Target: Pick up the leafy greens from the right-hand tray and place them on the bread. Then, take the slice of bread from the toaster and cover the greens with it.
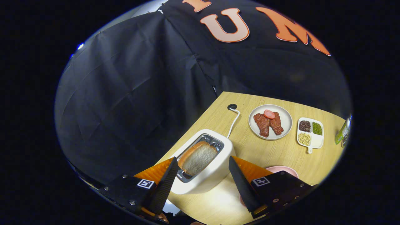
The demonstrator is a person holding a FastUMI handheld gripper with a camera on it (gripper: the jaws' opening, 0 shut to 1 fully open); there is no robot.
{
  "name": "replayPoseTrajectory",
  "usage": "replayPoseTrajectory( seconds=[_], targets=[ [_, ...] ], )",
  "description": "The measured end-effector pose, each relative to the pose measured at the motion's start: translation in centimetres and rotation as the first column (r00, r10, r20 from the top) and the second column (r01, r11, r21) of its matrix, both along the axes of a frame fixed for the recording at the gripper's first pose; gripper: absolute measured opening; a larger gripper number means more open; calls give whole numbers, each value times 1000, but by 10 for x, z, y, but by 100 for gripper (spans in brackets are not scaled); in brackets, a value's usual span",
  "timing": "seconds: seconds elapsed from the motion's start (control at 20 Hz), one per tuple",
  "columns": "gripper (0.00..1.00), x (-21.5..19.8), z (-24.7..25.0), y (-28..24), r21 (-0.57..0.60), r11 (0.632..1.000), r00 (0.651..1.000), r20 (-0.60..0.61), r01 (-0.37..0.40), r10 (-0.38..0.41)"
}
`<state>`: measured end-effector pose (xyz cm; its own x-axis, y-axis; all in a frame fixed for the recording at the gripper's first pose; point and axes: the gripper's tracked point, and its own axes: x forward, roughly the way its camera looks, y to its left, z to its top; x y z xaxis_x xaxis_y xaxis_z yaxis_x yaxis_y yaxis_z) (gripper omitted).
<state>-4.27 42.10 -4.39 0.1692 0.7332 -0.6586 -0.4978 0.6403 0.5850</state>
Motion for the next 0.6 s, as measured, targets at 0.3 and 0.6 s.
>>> replayPoseTrajectory(
  seconds=[0.3,0.6],
  targets=[
    [96,-1,-17,29,-47,999,991,-136,-14,8],
    [88,-16,-43,35,-162,983,986,-157,-88,63]
  ],
)
